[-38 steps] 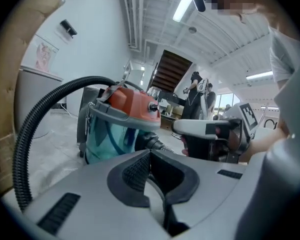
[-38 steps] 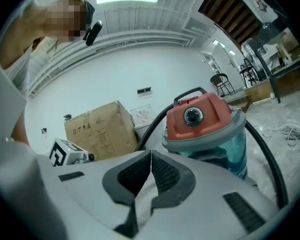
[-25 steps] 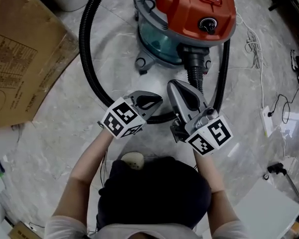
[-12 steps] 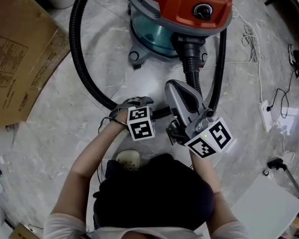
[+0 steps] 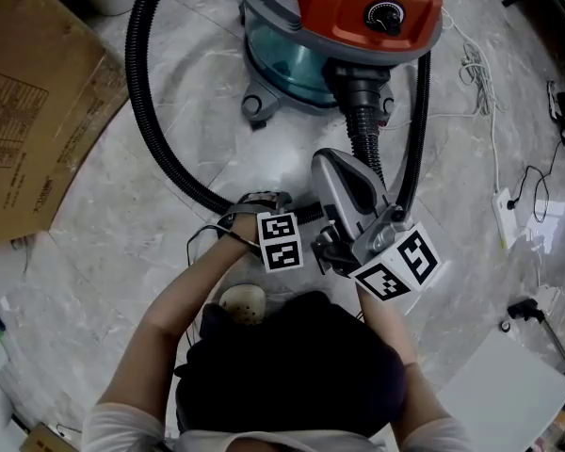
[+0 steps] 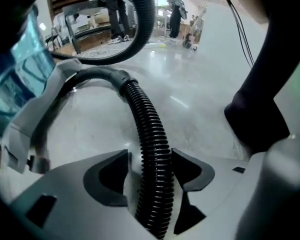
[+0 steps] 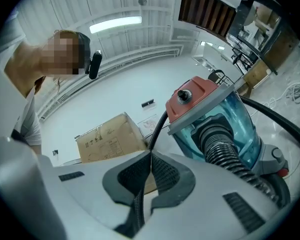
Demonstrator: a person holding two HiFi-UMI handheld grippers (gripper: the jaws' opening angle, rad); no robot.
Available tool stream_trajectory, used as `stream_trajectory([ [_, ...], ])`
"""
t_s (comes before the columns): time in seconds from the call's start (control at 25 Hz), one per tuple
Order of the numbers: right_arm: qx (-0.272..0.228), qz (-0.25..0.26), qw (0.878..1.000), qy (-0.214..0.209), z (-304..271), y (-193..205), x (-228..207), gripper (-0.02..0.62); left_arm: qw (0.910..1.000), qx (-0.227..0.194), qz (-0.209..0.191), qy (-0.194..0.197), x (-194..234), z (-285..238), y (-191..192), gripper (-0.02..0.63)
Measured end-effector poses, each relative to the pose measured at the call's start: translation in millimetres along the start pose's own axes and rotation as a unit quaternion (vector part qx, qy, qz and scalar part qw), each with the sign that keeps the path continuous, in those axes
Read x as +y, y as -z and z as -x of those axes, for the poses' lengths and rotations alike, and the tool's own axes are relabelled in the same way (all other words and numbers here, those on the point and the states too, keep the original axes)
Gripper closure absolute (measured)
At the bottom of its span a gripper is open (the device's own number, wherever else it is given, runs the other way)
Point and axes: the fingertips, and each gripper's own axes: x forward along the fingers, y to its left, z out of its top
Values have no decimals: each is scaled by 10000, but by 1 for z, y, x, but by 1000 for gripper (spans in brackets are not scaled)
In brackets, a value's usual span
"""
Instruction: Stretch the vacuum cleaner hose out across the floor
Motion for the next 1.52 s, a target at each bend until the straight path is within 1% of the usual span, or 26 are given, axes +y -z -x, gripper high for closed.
stream_trajectory([
  [0.04,-17,-11,10000,10,0,0,-1,580,9998,-86,146,119,0,0,1,336],
  [0.12,-57,-65,10000,25,0,1,-2,580,9991,-240,273,212,0,0,2,342],
  [0.2,-98,-135,9999,31,0,0,-3,580,9991,-299,223,188,-2,1,2,369],
  [0.28,-131,-184,9997,35,1,-1,-3,580,9993,-293,169,178,-4,1,1,411],
  [0.32,-142,-193,9997,37,1,-1,-3,580,9993,-273,171,188,-4,1,1,417],
  [0.44,-151,-181,9997,33,2,-1,-1,580,9994,-204,178,214,-7,1,2,420],
  [0.64,-185,-219,9996,63,5,-1,-2,580,9995,-216,89,207,-11,5,6,420],
  [0.76,-211,-245,9995,42,6,-2,-2,580,9993,-233,28,280,-14,14,11,422],
  [0.88,-225,-242,9995,19,6,-2,-2,580,9988,-274,84,385,-12,29,18,422],
  [0.96,-232,-252,9994,16,6,-2,-2,580,9977,-347,128,566,-15,41,25,420],
  [1.04,-230,-268,9994,6,6,-2,-2,580,9953,-479,129,831,-20,53,32,420],
  [1.2,-220,-306,9993,-6,6,-3,-2,580,9876,-825,108,1334,-28,82,45,422],
  [1.4,-221,-299,9993,-61,7,-6,0,580,9811,-844,-10,1741,-34,120,76,420],
  [1.52,-255,-344,9990,-118,9,-9,1,580,9753,-932,-59,2001,-40,146,89,420],
])
